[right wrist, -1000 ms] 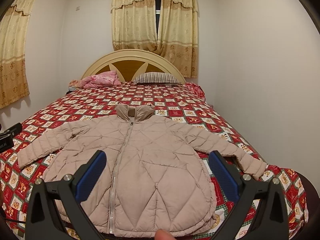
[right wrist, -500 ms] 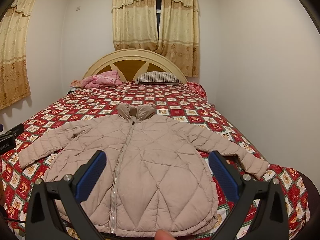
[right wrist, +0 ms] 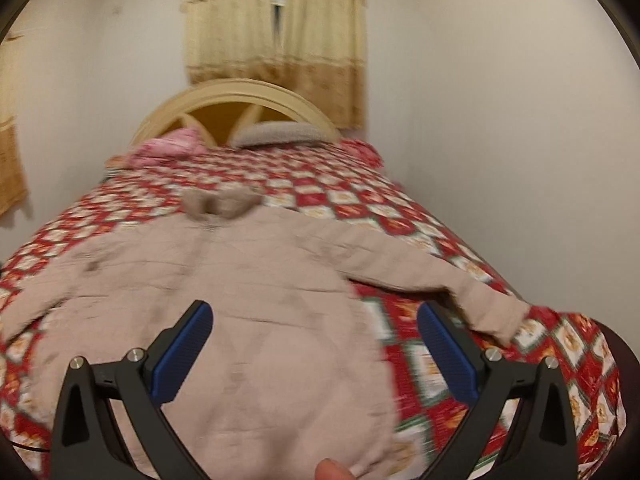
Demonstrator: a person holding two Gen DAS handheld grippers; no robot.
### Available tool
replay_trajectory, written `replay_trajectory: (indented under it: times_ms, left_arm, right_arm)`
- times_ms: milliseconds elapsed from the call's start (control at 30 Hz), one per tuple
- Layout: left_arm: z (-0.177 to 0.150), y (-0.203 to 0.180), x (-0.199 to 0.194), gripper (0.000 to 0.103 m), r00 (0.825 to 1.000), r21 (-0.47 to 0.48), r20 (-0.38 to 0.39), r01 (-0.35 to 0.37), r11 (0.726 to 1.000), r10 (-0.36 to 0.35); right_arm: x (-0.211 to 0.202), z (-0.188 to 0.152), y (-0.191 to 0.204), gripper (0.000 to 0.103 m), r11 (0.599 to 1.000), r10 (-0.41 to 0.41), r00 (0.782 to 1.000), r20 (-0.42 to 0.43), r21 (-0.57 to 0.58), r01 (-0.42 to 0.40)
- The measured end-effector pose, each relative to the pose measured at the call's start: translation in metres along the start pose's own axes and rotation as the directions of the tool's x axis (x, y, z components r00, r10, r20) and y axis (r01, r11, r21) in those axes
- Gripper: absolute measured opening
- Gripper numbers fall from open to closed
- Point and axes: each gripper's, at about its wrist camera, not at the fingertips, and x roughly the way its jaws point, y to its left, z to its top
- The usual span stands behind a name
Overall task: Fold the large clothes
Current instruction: 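Grasp the jacket sleeve cuff with the right gripper and lift it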
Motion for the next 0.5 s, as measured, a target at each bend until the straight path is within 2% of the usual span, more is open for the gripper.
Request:
replay_trajectory:
  times_ms: [100, 167, 333, 433, 500]
  left_arm:
    - [0.007, -0.012, 0.031, 0.102, 1.000, 0.034, -0.002, -0.027, 0.999, 0.027]
    - [0.013, -0.018, 0.058, 0.102, 0.999, 0.045, -0.011, -0.039, 0.998, 0.040]
    - [0.021, -0.027, 0.117, 0.102, 0.996, 0.041, -0.058, -0.067, 0.997, 0.070]
    - [0.017, -0.032, 0.149, 0.102, 0.990, 0.048, -0.093, -0.101, 0.994, 0.105]
    - [0.012, -0.035, 0.164, 0.102, 0.985, 0.059, -0.123, -0.113, 0.992, 0.120]
  right_arm:
    - [0.030, -0.005, -0.054, 0.103, 0.993, -0.057, 0.996, -0.075, 0.098, 0.064]
    - [0.050, -0.010, -0.098, 0.103, 0.975, -0.103, 0.985, -0.141, 0.184, 0.128]
    - [0.084, -0.012, -0.189, 0.103, 0.905, -0.186, 0.949, -0.254, 0.332, 0.267]
    - [0.099, -0.007, -0.210, 0.101, 0.897, -0.220, 0.929, -0.296, 0.314, 0.312]
    - [0.116, -0.007, -0.215, 0.094, 0.897, -0.213, 0.917, -0.337, 0.305, 0.321]
